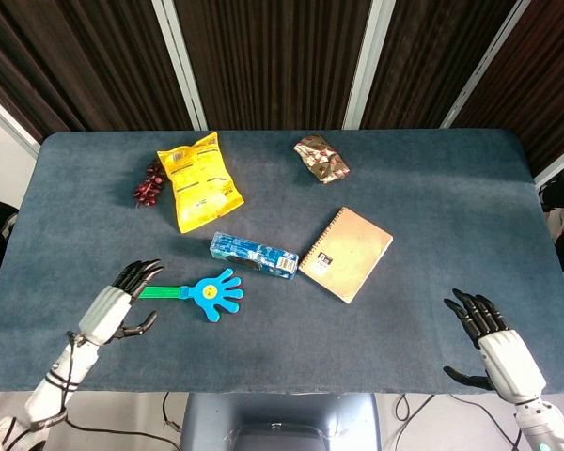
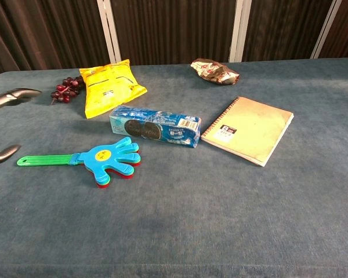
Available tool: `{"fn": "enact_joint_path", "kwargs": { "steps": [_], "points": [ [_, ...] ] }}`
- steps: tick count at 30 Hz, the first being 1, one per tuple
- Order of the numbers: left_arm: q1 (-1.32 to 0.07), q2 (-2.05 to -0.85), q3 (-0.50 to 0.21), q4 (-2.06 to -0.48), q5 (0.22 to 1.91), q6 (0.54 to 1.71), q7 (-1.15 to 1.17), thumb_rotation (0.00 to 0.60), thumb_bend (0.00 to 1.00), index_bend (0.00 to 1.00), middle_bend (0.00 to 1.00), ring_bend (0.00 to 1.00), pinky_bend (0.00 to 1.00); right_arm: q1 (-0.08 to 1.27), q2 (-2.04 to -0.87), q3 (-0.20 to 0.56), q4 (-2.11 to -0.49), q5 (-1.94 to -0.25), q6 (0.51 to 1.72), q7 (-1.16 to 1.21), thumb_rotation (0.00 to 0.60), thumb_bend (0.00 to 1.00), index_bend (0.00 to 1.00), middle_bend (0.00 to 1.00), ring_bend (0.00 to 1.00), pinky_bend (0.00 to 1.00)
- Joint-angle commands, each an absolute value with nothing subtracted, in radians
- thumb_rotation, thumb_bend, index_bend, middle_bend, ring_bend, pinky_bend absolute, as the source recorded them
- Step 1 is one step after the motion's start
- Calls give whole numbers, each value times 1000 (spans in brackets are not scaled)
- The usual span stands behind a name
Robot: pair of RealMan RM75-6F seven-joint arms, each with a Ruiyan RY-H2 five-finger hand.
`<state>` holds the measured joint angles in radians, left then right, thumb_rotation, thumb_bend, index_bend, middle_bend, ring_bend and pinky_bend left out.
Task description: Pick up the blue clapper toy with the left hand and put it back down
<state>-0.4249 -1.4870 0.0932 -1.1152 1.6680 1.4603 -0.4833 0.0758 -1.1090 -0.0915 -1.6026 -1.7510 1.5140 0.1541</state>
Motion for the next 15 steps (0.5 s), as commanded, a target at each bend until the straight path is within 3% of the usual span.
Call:
{"fn": "enact_joint_path", "kwargs": {
  "steps": [1,7,15],
  "points": [
    [-263,-1387,136,-1219,1671,1610,-214,600,416,0,0,0,0,78,-1108,-86,-1608,-1723,1492,141,600,210,0,0,0,0],
    [-214,-1345,151,-1283,1720,1671,-91,600,427,0,0,0,0,80,-1113,-80,-1617,-1710,1481,110,600,210,0,0,0,0],
    [-205,-1325,134,-1311,1700,1619,-49,600,427,0,0,0,0,82,-1113,-79,-1616,-1700,1469,106,600,210,0,0,0,0]
  ]
}}
